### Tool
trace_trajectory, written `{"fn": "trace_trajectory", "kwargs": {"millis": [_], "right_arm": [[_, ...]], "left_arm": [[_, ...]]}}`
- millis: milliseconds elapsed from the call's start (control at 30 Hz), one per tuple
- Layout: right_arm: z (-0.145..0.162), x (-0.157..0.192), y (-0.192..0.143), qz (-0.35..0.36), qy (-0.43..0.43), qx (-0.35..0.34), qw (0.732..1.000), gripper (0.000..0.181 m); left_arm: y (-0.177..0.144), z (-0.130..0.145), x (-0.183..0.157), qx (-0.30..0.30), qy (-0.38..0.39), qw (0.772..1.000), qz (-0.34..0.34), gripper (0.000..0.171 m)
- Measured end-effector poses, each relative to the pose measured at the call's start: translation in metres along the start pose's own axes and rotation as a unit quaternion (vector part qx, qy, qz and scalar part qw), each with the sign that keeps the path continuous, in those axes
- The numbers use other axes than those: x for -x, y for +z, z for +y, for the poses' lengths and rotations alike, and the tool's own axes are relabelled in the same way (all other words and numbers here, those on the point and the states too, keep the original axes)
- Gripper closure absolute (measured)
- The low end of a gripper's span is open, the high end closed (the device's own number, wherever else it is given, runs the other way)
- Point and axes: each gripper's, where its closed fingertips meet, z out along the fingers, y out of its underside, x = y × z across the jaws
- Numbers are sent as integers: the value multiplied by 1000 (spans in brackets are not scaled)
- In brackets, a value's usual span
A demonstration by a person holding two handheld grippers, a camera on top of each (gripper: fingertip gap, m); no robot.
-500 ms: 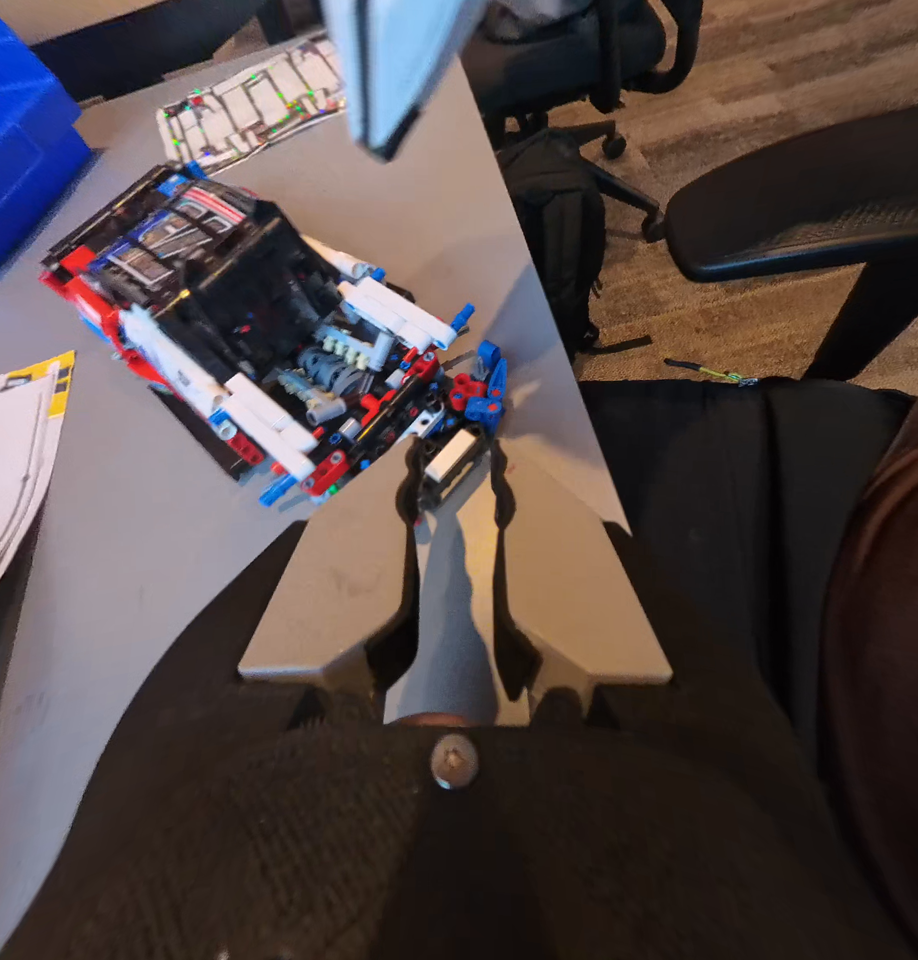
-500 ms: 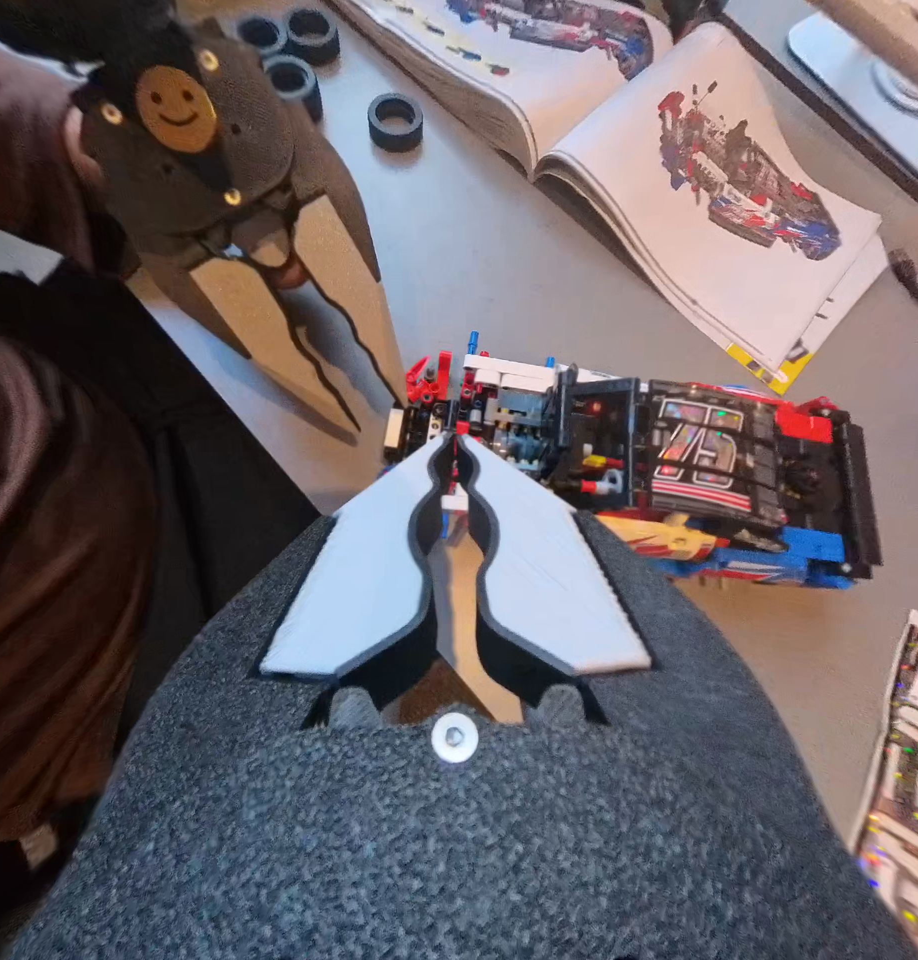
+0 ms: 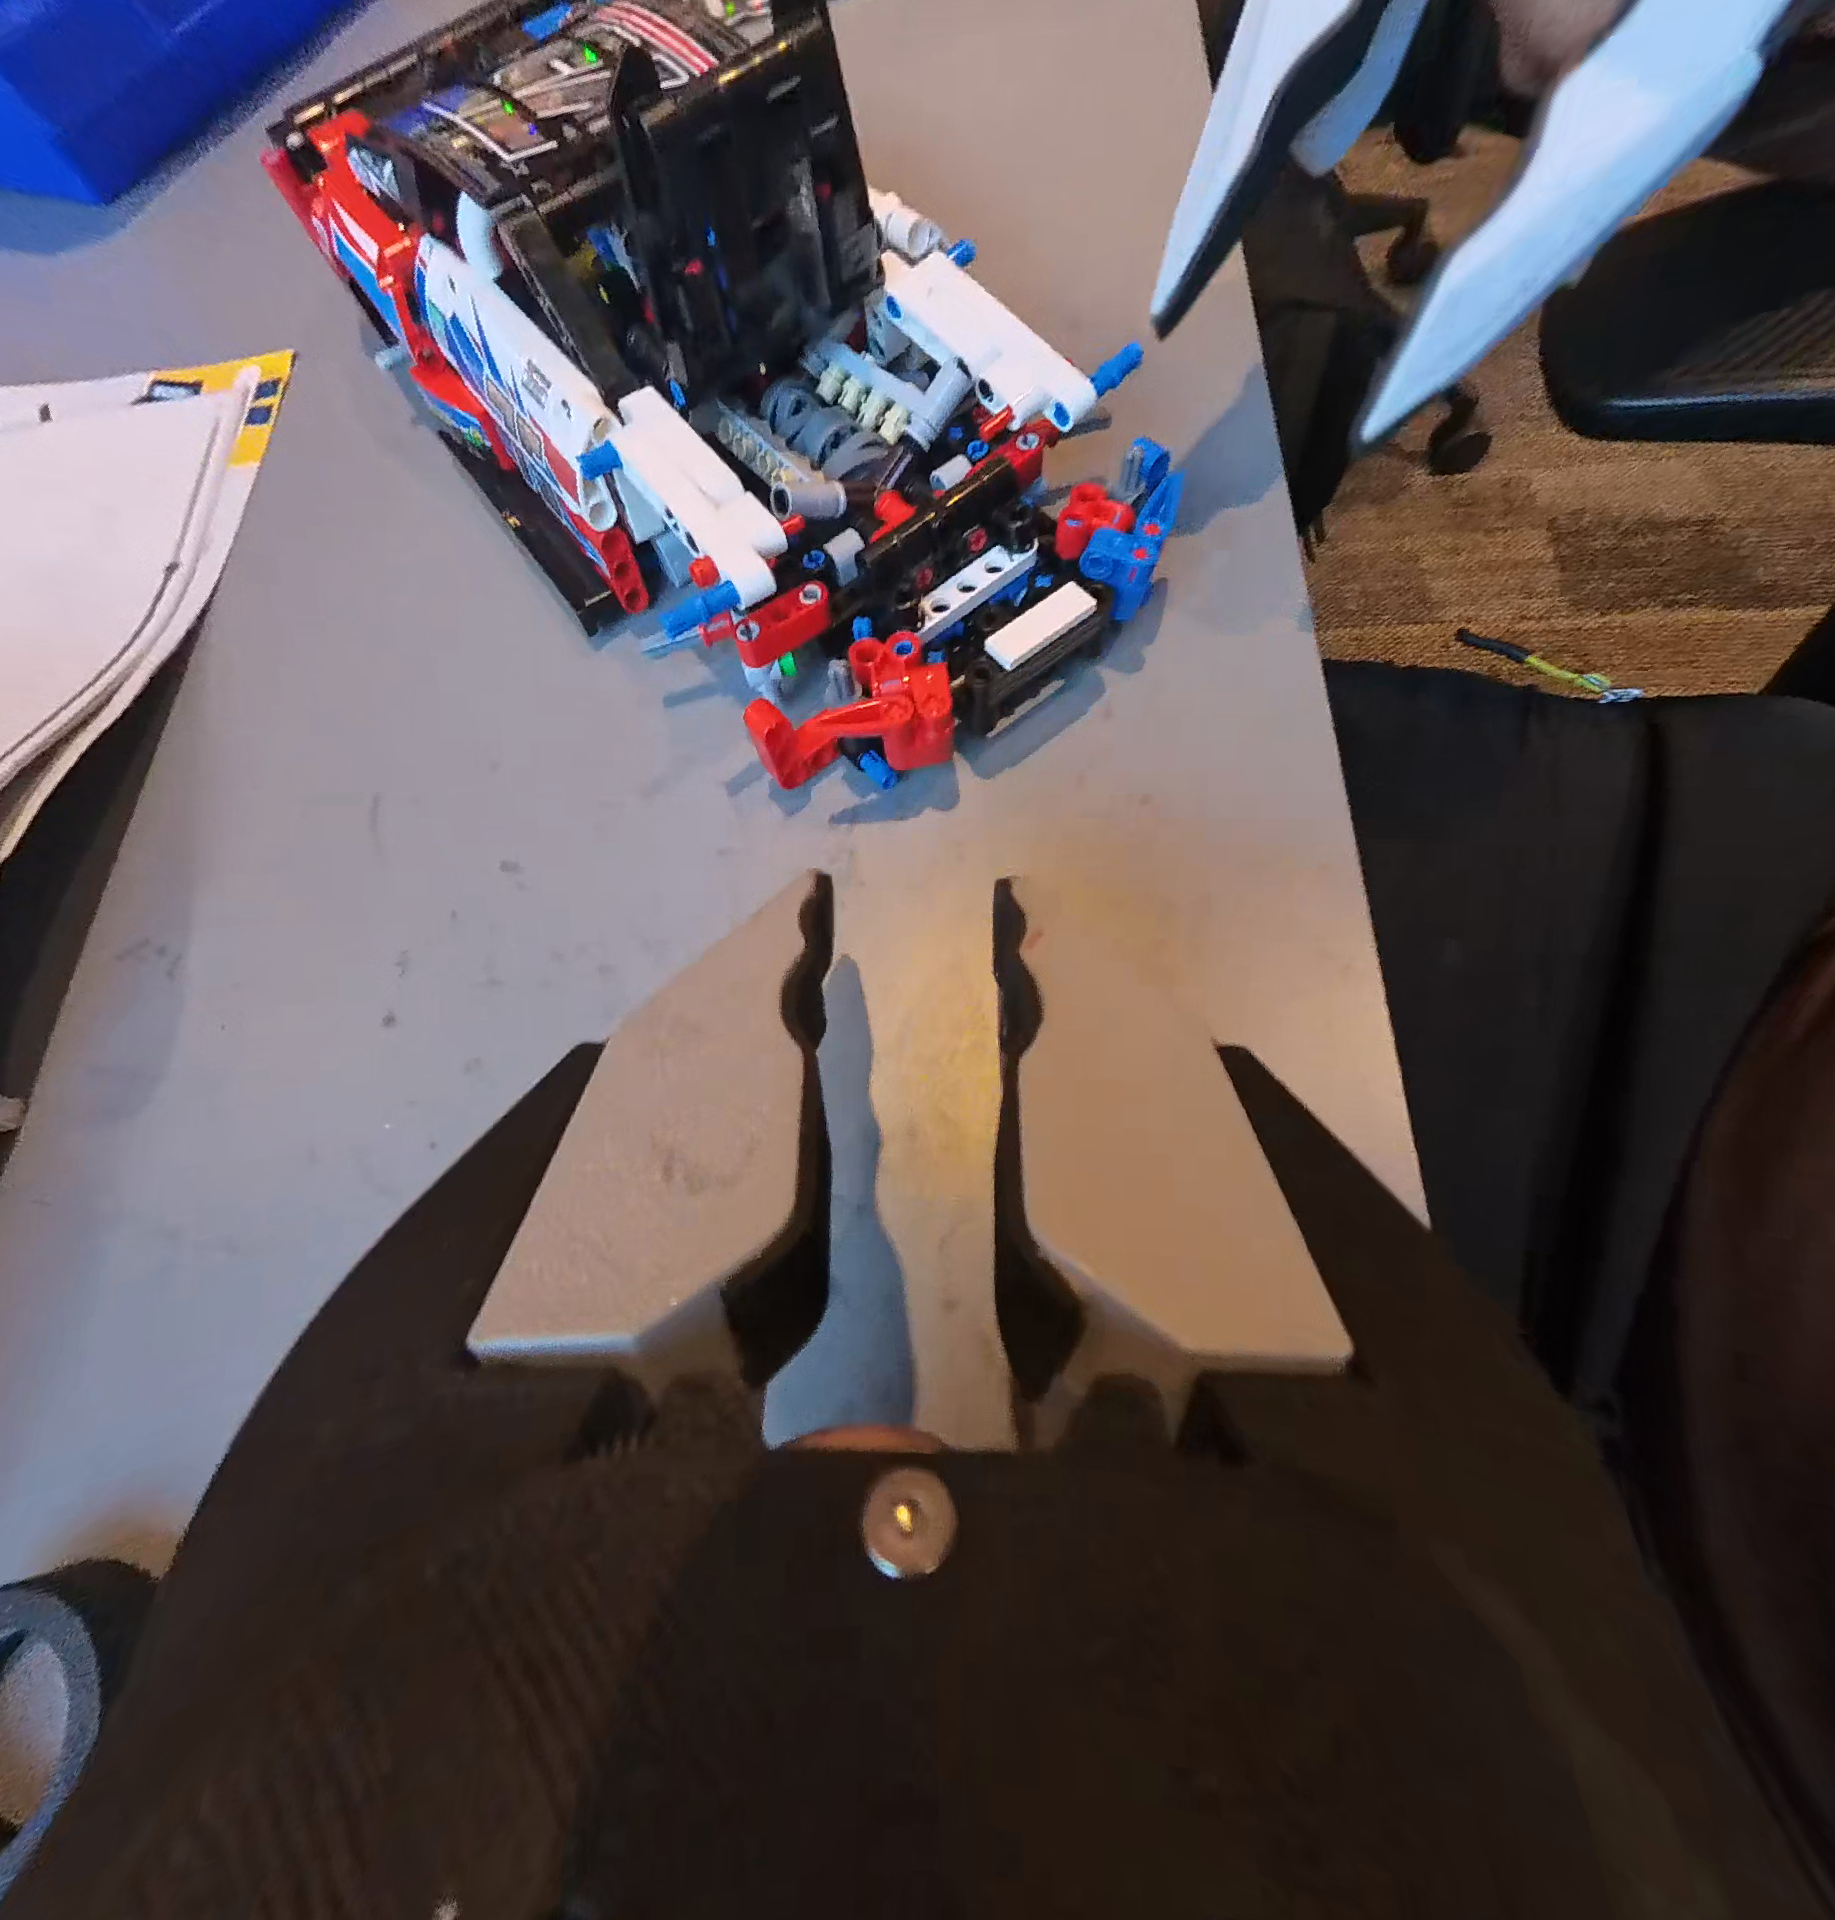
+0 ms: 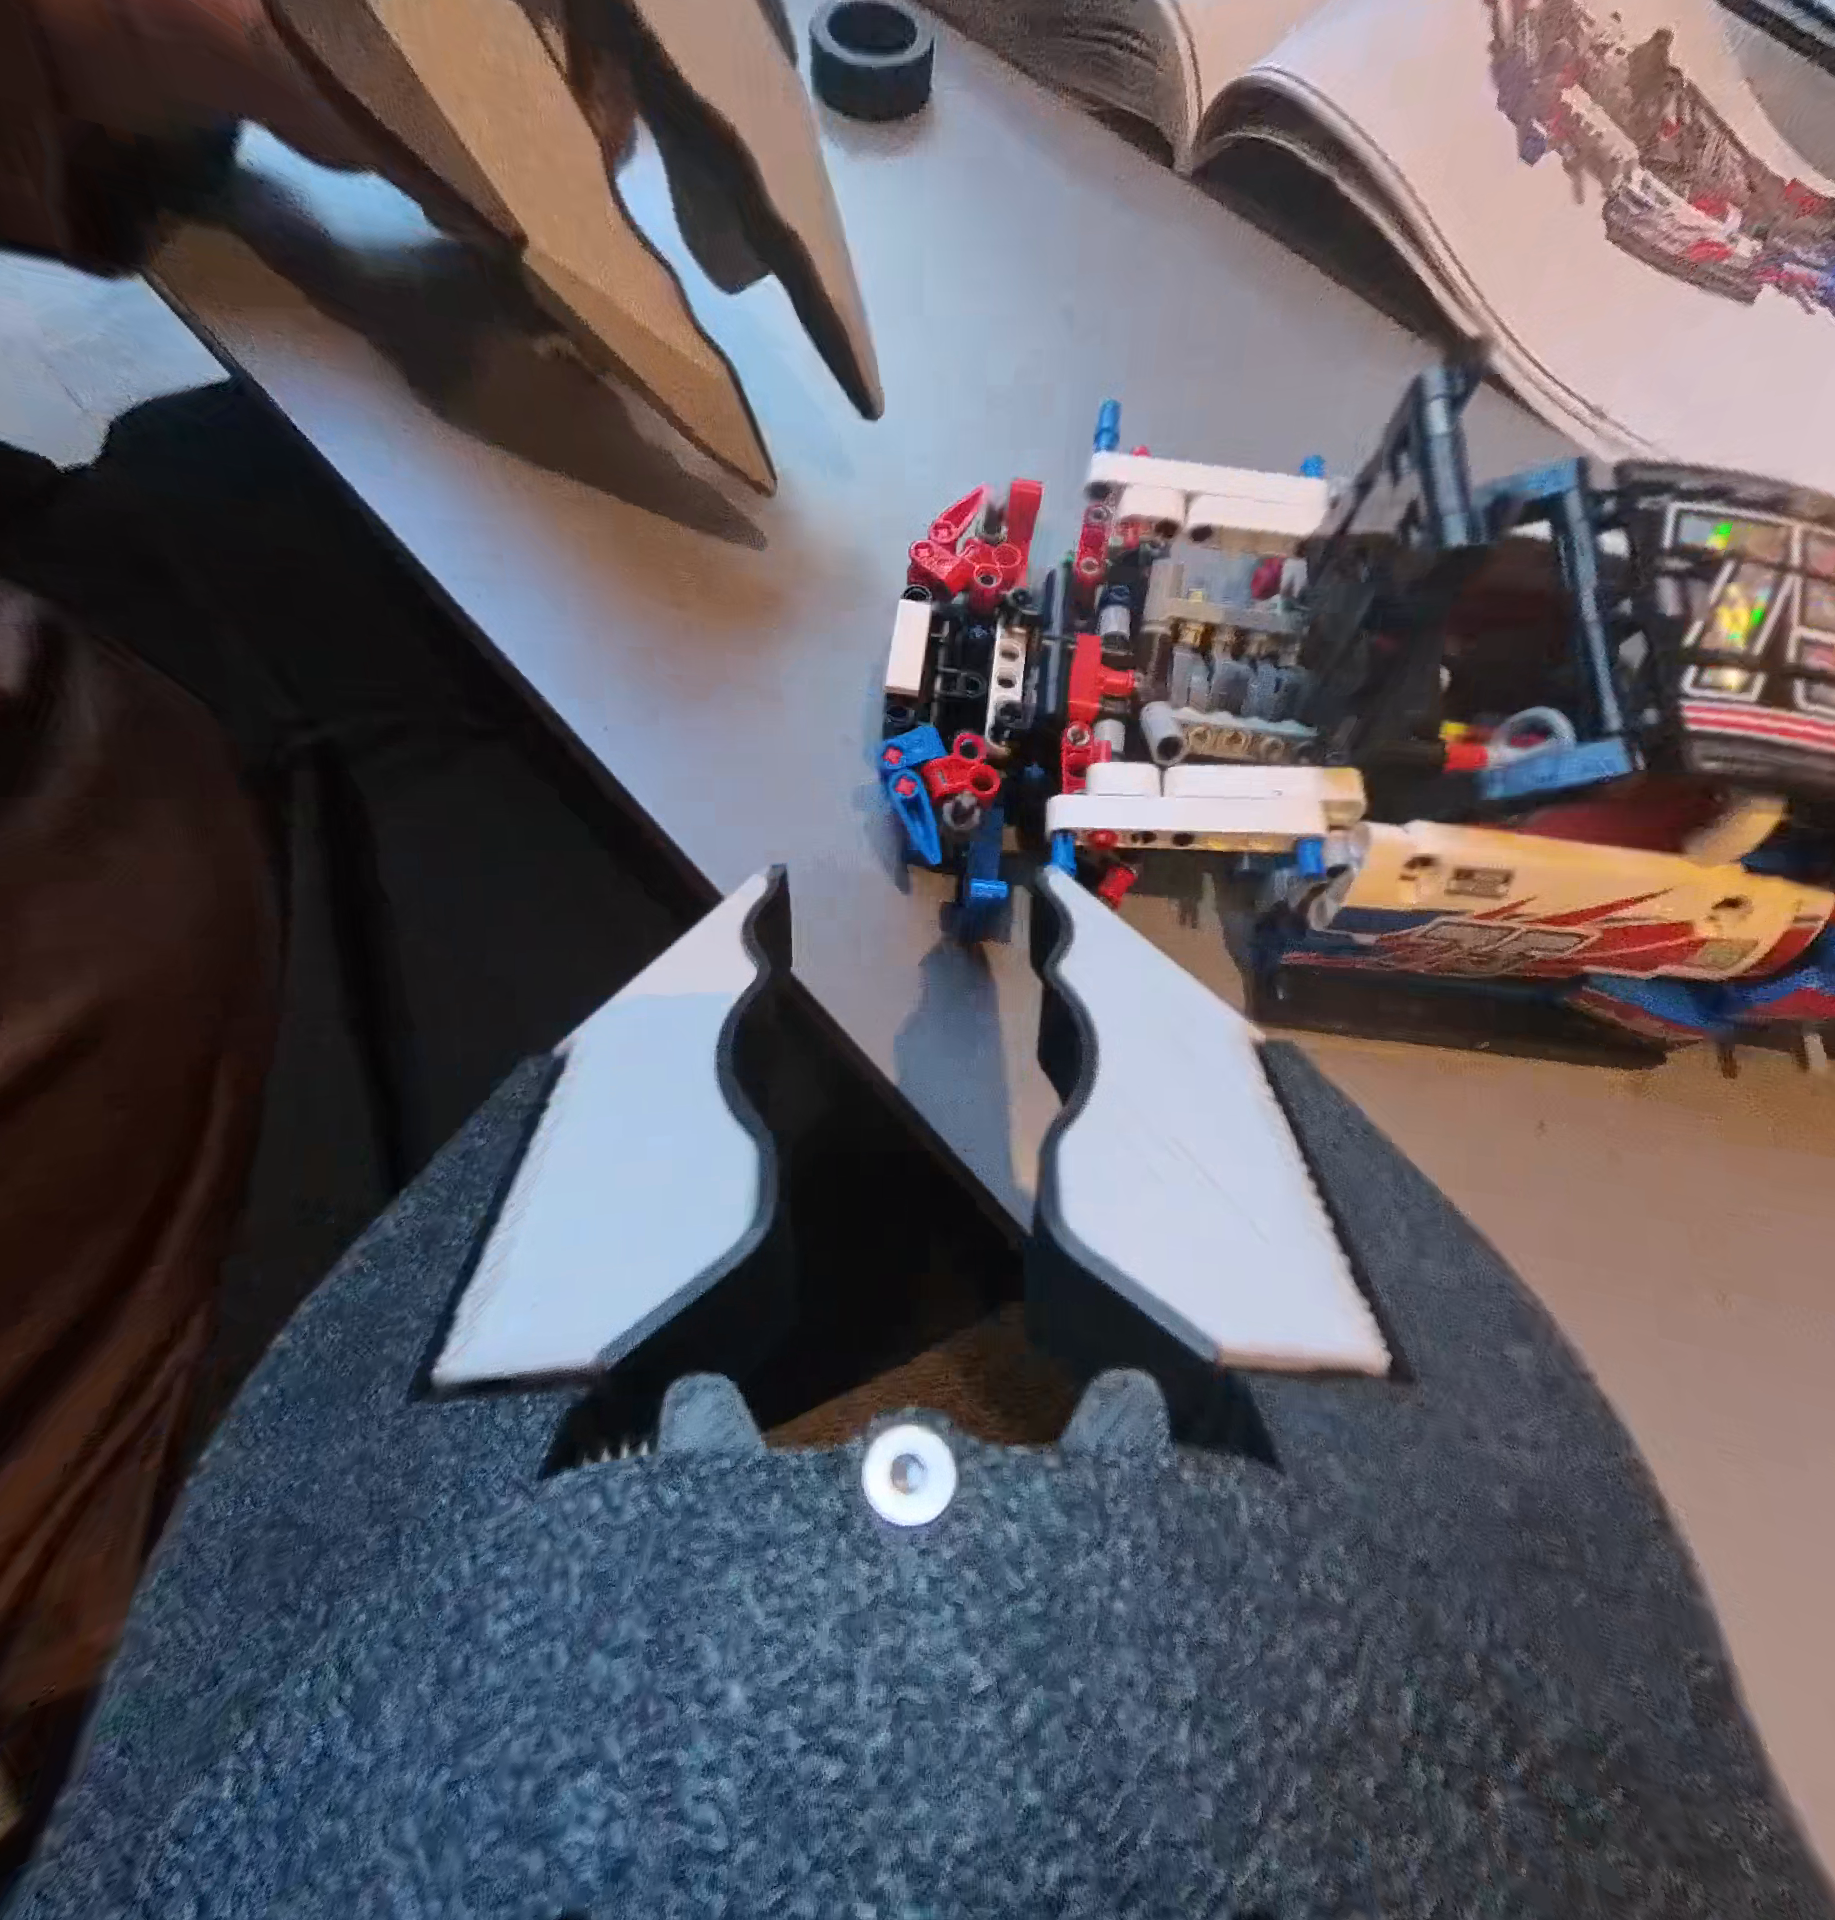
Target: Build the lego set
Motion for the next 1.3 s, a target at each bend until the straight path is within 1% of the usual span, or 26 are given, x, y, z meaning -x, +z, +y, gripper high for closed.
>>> {"fn": "trace_trajectory", "kwargs": {"millis": [100,200,300,433,500,567,633,700,800,833,967,1033,1133,1233,1300], "right_arm": [[-4,5,8,17,-56,15,998,135],[-8,4,16,28,-77,23,996,137],[-12,6,26,25,-101,36,994,139],[-15,0,35,16,-135,74,988,144],[-4,-2,37,-8,-142,115,983,147],[-1,-9,39,-2,-165,143,976,154],[0,-9,39,-10,-184,164,969,155],[0,-9,36,-23,-184,179,966,156],[-4,-5,37,-48,-167,169,970,155],[-3,-6,38,-44,-176,169,969,157],[2,-6,35,-38,-200,163,965,156],[6,-7,30,-35,-211,161,964,156],[12,-10,23,-28,-218,162,962,156],[10,-10,18,-28,-195,156,968,150],[5,-12,13,-25,-178,141,973,150]], "left_arm": [[1,0,1,2,1,1000,-3,144],[2,1,0,2,-5,1000,6,144],[1,-1,0,-3,-15,1000,16,144],[-1,-3,0,-12,-16,1000,18,144],[-1,-3,0,-14,-13,1000,17,144],[-1,-3,-2,-14,-9,1000,19,144],[-1,-3,-3,-11,-3,1000,21,144],[0,-2,-5,-8,3,1000,25,144],[2,0,-9,0,14,999,29,144],[2,0,-9,1,19,999,28,144],[-3,3,-11,0,22,1000,12,144],[-11,5,-10,-7,18,1000,3,144],[-27,17,-6,-6,2,1000,-5,144],[-45,32,7,0,-26,999,-26,145],[-58,41,17,-2,-53,998,-38,145]]}}
